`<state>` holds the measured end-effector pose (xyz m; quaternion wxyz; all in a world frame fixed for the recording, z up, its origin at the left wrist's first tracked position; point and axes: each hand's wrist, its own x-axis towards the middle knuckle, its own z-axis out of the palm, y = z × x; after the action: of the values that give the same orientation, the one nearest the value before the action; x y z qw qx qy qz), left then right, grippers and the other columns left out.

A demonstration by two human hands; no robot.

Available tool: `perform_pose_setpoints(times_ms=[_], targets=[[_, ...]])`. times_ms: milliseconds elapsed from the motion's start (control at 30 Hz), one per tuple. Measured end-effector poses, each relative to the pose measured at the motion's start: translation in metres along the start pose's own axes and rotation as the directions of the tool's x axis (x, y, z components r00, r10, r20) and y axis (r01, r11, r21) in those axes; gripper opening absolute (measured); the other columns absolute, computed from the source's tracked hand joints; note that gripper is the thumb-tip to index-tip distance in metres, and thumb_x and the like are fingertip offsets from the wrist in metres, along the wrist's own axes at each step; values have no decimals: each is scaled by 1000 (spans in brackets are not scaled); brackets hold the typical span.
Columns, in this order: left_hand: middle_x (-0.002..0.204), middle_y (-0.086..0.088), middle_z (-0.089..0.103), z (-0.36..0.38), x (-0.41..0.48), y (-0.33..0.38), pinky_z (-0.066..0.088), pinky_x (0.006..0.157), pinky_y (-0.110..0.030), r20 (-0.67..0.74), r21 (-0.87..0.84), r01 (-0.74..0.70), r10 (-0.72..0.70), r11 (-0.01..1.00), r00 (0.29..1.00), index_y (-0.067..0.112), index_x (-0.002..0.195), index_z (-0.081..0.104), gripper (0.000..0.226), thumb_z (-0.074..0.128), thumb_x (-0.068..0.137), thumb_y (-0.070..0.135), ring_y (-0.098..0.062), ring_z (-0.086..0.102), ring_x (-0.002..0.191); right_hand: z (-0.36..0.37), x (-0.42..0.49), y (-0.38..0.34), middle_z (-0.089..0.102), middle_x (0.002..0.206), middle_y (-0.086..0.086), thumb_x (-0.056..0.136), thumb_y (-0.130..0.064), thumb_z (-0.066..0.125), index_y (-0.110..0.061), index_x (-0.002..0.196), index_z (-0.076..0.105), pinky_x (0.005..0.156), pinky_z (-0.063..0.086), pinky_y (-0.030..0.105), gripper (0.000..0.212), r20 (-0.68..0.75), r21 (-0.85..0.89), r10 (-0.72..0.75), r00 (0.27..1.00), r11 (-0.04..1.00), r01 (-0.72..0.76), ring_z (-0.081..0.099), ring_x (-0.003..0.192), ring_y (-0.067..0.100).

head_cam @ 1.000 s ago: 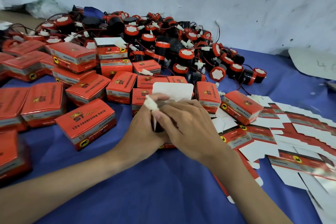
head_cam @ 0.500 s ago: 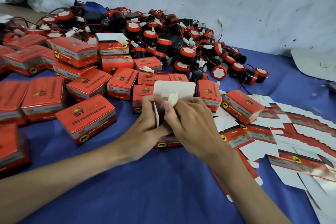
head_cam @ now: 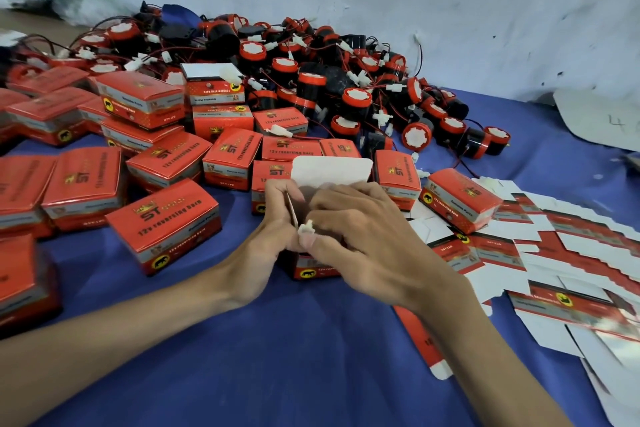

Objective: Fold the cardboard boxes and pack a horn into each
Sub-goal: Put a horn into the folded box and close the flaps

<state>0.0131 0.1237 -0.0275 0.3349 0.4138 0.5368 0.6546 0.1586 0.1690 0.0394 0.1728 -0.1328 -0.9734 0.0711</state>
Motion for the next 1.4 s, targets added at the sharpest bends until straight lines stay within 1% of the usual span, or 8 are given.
perform_pose_setpoints(times_ms=[167,367,433,600,933,1033,1133,1400], targets=[[75,-2,36,18,-19,27,30,60,-19,46,141,-122,117,982,992,14,76,28,45,55,45,33,-14,32,66,1,0,1,51,83,-17,95,-38,24,-24,76,49,85,29,28,35,-52,-13,3,999,1000,-3,51,91,5],[46,-5,38,23,25,25,30,48,-15,-287,-79,219,-232,973,929,17,61,40,46,35,92,-16,-14,31,54,4,0,7,66,86,-11,86,-26,62,-21,87,70,89,37,36,10,-36,120,21,999,993,-17,60,87,9],[34,7,45,23,15,24,35,54,-20,-297,49,111,-92,993,950,15,54,48,43,43,89,-9,-10,45,54,5,-1,6,62,80,-10,81,-37,64,-23,79,72,88,35,33,16,-32,51,36,999,998,-34,58,84,10],[91,26,54,8,-31,15,46,75,-9,153,77,-227,214,971,965,30,111,37,15,37,97,26,13,54,84,4,-2,6,64,90,-5,84,-33,55,-26,85,75,88,35,32,22,3,-18,34,999,999,-34,57,94,14],[120,-1,50,11,-27,13,47,87,-18,145,14,-285,280,958,949,51,116,26,38,47,93,30,-3,56,110,-1,-5,12,61,96,-7,81,-26,59,-25,79,77,88,38,33,19,-9,-33,-171,985,985,170,45,99,12],[125,1,50,10,-27,13,48,86,-17,111,5,-280,278,960,954,48,119,20,44,52,95,30,-2,56,111,5,-13,19,58,110,1,85,-22,53,-16,86,74,92,35,39,22,-294,1,-87,952,996,92,48,106,16],[130,3,54,10,-25,12,49,95,-25,99,96,-235,226,967,969,50,126,16,63,59,91,20,-3,55,117,17,-29,31,62,103,11,84,-16,50,0,90,68,90,43,31,25,-608,246,186,772,968,-39,57,101,20],[94,11,67,8,-24,13,52,77,-26,75,336,-254,243,907,967,24,102,58,19,64,90,10,-8,64,94,26,-26,25,74,88,1,87,-37,55,-14,98,55,80,51,36,25,-234,722,344,909,688,-75,69,89,12]])
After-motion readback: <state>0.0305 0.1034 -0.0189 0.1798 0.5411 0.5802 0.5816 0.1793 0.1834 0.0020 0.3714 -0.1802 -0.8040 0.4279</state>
